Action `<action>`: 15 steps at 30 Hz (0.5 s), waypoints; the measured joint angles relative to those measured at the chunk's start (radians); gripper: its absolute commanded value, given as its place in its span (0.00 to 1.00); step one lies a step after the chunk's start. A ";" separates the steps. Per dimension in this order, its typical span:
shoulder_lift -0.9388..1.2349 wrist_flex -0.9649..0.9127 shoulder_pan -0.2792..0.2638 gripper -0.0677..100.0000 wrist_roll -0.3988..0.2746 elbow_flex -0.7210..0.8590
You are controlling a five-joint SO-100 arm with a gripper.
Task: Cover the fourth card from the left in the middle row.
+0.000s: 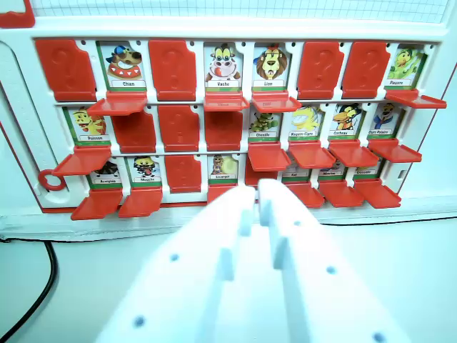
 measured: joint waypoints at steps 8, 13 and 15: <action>0.072 0.055 0.006 0.00 0.008 0.000; 0.094 0.091 -0.006 0.00 0.028 0.000; 0.094 0.098 -0.009 0.00 0.031 0.000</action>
